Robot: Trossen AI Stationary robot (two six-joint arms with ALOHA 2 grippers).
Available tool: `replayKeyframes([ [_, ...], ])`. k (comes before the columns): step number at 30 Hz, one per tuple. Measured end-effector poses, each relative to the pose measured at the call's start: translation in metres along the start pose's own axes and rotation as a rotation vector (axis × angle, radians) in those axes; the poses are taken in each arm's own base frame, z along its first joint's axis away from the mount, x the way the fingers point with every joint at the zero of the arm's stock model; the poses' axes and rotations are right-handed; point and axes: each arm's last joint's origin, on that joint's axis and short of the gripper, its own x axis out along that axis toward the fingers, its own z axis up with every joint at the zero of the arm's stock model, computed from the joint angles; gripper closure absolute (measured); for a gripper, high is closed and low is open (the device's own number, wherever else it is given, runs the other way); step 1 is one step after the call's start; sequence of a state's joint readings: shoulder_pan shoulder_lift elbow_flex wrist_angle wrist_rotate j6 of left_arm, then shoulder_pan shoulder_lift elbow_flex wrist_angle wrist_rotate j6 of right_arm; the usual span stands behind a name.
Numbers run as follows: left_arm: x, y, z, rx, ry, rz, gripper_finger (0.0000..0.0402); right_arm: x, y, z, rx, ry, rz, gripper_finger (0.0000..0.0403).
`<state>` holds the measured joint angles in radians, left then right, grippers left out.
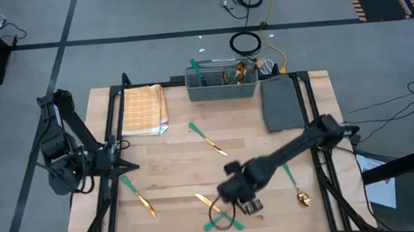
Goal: Sort silverware
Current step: Put the fork into the right section of the dish rack
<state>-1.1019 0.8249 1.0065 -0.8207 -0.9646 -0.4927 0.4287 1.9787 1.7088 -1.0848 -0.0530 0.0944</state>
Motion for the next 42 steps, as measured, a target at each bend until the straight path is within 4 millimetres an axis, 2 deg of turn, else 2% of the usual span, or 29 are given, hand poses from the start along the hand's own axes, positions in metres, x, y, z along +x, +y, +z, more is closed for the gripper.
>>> replayKeyframes([
  [4,0.002,-0.003,-0.001,-0.011,0.006,0.003,0.0391,0.031,0.017,0.014,-0.059,-0.046,0.08,0.0266],
  [9,0.006,-0.008,-0.002,0.004,0.018,0.01,0.0391,0.053,0.027,0.02,-0.081,-0.055,0.125,0.0266],
  [17,0.01,-0.015,-0.005,0.029,0.046,-0.002,0.0391,0.077,0.026,0.03,-0.089,-0.105,0.118,0.0266],
  [25,0.013,-0.02,-0.007,0.043,0.076,-0.032,0.0391,0.095,0.023,0.022,-0.063,0.011,0.109,0.0266],
  [29,0.013,-0.02,-0.007,0.044,0.076,-0.032,0.0391,0.103,0.02,0.02,-0.056,0.034,0.027,0.0267],
  [33,0.013,-0.02,-0.007,0.044,0.076,-0.031,0.0391,0.107,0.017,0.018,-0.055,0.049,-0.018,0.0297],
  [37,0.013,-0.02,-0.007,0.045,0.077,-0.031,0.0391,0.106,0.015,0.016,-0.079,0.081,-0.027,0.038],
  [42,0.013,-0.02,-0.007,0.045,0.076,-0.03,0.0391,0.106,0.013,0.014,-0.054,0.095,-0.049,0.0398],
])
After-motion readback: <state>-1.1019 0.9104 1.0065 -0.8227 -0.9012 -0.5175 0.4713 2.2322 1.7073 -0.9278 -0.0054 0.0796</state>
